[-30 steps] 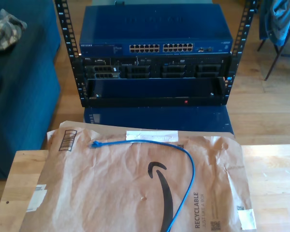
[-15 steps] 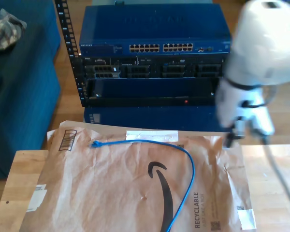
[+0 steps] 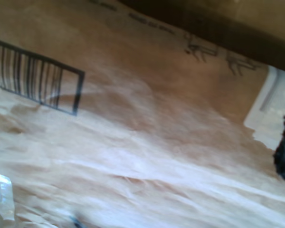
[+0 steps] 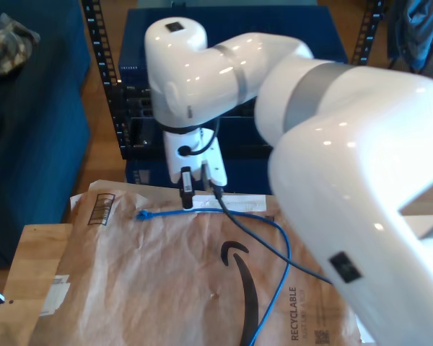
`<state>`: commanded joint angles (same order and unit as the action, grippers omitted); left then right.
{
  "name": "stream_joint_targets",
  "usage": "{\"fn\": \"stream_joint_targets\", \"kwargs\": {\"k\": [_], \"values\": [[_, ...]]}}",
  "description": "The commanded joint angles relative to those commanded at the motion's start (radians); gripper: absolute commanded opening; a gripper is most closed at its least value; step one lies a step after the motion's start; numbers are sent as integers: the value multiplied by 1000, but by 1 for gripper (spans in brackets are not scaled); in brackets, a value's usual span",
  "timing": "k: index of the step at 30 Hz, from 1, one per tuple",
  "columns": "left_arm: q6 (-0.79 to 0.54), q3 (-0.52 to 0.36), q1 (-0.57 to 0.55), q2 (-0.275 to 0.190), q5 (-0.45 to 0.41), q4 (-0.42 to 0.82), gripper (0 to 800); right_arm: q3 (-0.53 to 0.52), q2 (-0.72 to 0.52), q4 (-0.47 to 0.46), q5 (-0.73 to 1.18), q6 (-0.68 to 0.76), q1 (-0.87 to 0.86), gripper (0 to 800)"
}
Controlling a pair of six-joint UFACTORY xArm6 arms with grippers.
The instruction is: Grab the cable and plug it in
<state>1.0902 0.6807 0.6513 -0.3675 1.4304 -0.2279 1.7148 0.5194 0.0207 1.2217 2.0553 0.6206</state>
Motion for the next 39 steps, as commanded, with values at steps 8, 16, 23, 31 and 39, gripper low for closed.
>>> {"fn": "stream_joint_targets", "kwargs": {"k": [8, 16, 23, 31, 39], "values": [[15, 57, -68, 57, -2, 0, 800, 110, 146, -2, -34, 51, 31, 790], [35, 63, -109, 64, -2, 0, 800, 110, 196, -2, -74, 110, 32, 779], [35, 63, -107, 64, -2, 0, 800, 112, 207, -2, -92, 110, 34, 677], [35, 61, -109, 64, -2, 0, 800, 115, 215, -2, -94, 110, 34, 556], [34, 61, -107, 64, -2, 0, 800, 114, 215, -2, -109, 112, 34, 417]]}}
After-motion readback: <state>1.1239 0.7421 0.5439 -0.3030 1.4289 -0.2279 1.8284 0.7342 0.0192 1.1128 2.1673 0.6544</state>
